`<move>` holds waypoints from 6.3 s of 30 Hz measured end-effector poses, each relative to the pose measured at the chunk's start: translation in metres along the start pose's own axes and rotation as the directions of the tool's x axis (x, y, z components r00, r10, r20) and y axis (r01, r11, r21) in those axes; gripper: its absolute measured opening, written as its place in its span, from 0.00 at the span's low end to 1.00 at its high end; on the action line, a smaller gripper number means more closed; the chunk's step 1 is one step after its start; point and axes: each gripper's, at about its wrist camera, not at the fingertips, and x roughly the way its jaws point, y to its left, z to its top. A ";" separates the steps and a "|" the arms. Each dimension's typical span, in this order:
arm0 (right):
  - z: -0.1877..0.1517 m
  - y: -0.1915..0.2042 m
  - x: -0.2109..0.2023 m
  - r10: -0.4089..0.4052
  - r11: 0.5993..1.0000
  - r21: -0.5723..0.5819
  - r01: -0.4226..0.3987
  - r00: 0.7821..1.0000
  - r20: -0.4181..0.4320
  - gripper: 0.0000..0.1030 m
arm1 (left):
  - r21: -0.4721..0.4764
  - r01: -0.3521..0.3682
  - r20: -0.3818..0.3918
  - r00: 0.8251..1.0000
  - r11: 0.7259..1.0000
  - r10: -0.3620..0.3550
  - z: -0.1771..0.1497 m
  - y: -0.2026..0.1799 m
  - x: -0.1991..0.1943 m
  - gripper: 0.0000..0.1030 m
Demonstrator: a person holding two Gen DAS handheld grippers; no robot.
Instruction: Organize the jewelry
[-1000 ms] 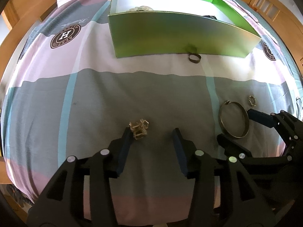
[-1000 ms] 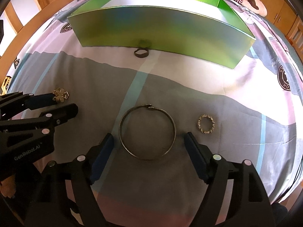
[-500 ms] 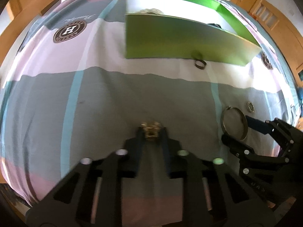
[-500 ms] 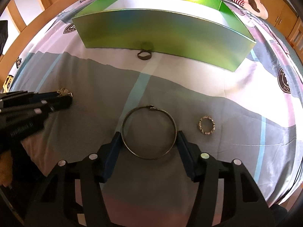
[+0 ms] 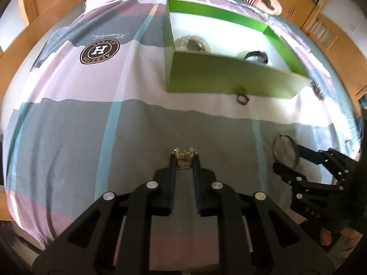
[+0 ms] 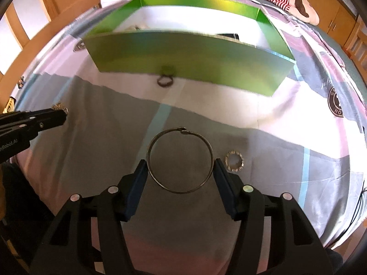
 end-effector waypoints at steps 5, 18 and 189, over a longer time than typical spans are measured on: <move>0.001 -0.005 -0.004 0.005 1.000 0.009 -0.005 1.000 0.007 0.57 | 0.042 -0.025 -0.012 1.000 0.999 0.026 -0.001 -0.014 0.005 0.14; 0.000 0.000 0.003 0.012 1.000 0.001 -0.012 1.000 -0.012 0.57 | 0.083 -0.046 -0.022 0.999 0.996 0.048 -0.002 -0.025 0.010 0.14; 0.031 -0.010 -0.009 0.068 0.998 -0.005 -0.068 0.995 0.079 0.21 | 0.101 -0.093 0.043 0.995 0.991 0.089 0.018 -0.061 0.013 0.19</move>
